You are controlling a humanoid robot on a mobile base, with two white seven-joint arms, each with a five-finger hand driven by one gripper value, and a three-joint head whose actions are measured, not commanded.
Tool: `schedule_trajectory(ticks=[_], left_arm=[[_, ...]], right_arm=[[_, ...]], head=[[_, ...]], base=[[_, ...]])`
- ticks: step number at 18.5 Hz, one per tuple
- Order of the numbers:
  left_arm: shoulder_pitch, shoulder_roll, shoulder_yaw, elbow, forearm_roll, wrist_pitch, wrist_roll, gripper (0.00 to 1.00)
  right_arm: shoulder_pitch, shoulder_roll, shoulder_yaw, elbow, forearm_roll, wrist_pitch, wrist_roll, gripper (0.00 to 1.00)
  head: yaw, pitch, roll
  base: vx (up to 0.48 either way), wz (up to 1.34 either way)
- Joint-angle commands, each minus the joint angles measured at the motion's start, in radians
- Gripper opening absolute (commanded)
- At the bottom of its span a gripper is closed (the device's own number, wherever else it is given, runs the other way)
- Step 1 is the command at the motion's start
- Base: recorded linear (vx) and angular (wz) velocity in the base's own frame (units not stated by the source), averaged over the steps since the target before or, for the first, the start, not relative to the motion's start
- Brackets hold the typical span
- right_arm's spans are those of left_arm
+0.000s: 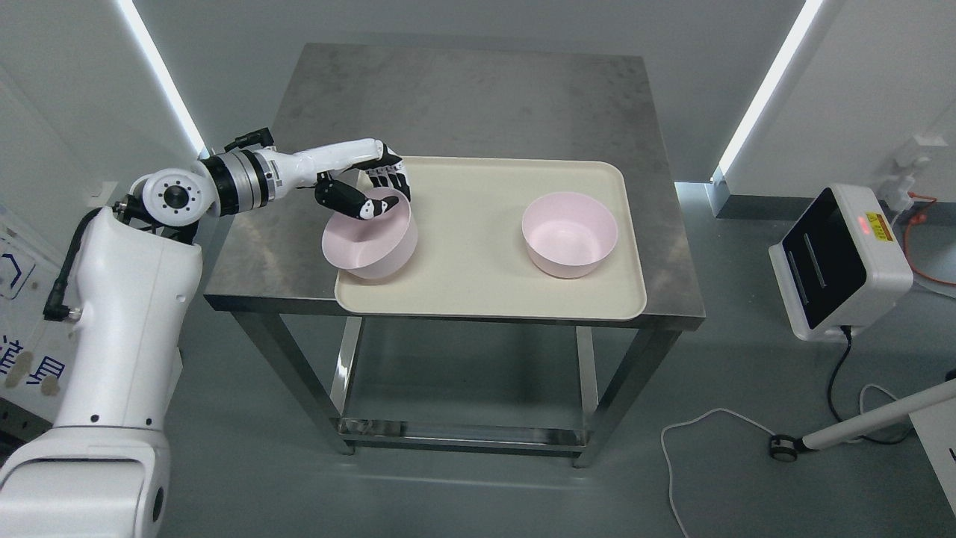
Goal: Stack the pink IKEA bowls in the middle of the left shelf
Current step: 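Lift the pink bowl and carry it over the other pink bowl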
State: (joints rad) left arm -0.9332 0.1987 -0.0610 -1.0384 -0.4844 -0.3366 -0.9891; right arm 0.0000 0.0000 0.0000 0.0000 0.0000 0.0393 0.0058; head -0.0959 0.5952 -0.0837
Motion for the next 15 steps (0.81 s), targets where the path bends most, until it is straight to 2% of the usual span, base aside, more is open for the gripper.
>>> schedule_trajectory(ticks=[1,4,9,12,15], left_arm=[[-0.053,-0.149,0.029,-0.101,0.001,0.047,-0.008,0.00],[-0.117,-0.181,-0.022,-0.104,-0.003,0.067,-0.006,0.00],[-0.157,-0.181,-0.219,-0.192,-0.020,0.070,0.045,0.00],[-0.173,-0.181,-0.428,-0.187,-0.028,0.070,0.250,0.01],[-0.185,-0.181,-0.649,-0.170,-0.031,0.125,0.438,0.01]], right_arm=[[0.029,-0.017,-0.011,-0.034,0.000,-0.006,0.000,1.00],[0.029,-0.017,-0.011,-0.034,0.000,-0.006,0.000,1.00],[0.029,-0.017,-0.011,-0.034,0.000,-0.004,0.000,1.00],[0.029,-0.017,-0.011,-0.034,0.000,-0.004,0.000,1.00],[0.029,-0.017,-0.011,-0.034,0.000,-0.004,0.000,1.00]], head=[[0.0000,0.000,0.000],[0.0000,0.000,0.000],[0.0000,0.000,0.000],[0.0000,0.000,0.000],[0.0000,0.000,0.000]], base=[[0.000,0.00],[0.000,0.00],[0.000,0.00],[0.000,0.00],[0.000,0.00]])
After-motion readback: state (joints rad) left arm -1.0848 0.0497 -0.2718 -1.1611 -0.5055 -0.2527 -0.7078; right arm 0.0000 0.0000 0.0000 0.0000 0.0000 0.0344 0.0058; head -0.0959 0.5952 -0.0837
